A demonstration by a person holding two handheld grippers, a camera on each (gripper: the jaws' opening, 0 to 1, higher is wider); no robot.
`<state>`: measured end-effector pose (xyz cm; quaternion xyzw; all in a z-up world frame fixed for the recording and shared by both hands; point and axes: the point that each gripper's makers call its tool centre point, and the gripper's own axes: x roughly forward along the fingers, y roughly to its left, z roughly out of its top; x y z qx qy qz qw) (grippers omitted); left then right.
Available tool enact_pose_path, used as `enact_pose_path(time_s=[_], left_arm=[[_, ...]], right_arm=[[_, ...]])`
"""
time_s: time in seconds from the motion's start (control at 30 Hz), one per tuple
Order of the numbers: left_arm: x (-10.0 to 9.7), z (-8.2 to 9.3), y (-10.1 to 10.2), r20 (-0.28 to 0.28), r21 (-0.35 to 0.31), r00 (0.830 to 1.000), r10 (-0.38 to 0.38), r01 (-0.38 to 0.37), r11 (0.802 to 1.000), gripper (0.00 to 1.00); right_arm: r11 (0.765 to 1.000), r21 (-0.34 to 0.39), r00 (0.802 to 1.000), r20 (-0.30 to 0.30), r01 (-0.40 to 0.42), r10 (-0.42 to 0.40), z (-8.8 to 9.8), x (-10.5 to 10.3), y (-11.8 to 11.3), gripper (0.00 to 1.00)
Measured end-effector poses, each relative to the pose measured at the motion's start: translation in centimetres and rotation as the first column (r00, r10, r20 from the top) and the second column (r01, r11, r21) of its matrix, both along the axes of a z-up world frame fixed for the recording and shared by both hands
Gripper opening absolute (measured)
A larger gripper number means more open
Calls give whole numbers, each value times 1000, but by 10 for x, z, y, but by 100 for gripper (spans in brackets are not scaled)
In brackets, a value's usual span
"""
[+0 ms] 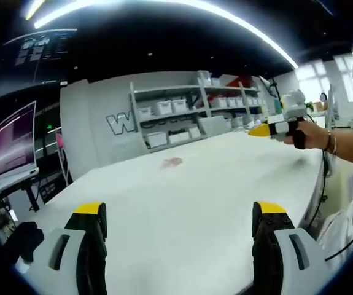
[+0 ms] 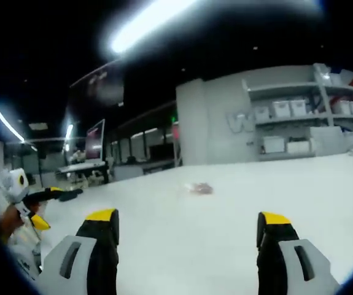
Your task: Open the resealable bag by pulling the two sides of the seal apart until the entire bag opening is separated and visibly accessible.
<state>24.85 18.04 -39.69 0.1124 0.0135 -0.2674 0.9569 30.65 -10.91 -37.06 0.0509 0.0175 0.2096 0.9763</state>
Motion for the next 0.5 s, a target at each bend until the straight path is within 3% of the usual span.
enact_pose_path(time_s=[0.5], left_arm=[[2, 0, -4, 15, -10, 1000, -5, 5, 1000, 97]], right_arm=[[999, 13, 999, 24, 32, -32, -1, -27, -18, 94]])
